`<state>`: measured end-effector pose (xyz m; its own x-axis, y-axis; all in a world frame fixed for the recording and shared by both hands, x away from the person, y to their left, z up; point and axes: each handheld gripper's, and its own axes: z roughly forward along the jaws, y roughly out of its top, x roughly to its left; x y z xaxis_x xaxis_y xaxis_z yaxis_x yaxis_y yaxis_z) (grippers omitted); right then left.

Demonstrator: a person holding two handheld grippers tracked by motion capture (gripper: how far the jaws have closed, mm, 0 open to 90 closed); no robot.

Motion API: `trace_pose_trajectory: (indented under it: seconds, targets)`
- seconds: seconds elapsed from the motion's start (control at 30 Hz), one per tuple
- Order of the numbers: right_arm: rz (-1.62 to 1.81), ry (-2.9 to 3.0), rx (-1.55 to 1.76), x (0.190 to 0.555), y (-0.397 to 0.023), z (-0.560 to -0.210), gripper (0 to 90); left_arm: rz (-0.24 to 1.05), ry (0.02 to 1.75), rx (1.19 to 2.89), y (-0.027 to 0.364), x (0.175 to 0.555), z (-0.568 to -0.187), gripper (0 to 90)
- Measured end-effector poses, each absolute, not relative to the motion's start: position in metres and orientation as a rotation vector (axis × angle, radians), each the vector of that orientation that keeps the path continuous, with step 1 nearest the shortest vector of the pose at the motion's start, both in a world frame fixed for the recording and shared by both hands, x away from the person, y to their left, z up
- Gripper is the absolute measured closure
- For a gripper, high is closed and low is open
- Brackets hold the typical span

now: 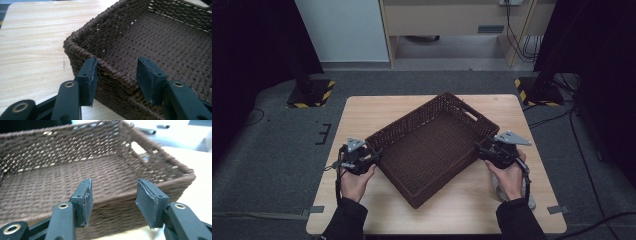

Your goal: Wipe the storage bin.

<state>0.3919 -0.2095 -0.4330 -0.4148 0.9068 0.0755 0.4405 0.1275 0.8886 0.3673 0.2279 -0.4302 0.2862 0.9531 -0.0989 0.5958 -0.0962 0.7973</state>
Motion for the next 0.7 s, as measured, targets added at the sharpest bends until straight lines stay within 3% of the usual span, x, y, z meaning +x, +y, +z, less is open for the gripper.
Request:
trace_pose_trajectory:
  seconds: [0.23, 0.5, 0.7]
  targets:
    - [1.232, 1.862, 1.327, 0.395, -0.238, -0.432, 45.3, 0.583, 1.425, 1.777, 0.238, 0.380, -0.432, 52.5]
    - [1.240, 1.880, 1.305, 0.405, -0.243, -0.438, 45.7, 0.579, 1.438, 1.795, 0.247, 0.392, -0.432, 52.9]
    - [1.282, 1.886, 1.291, 0.411, -0.242, -0.441, 56.4, 0.574, 1.443, 1.783, 0.251, 0.397, -0.431, 52.5]
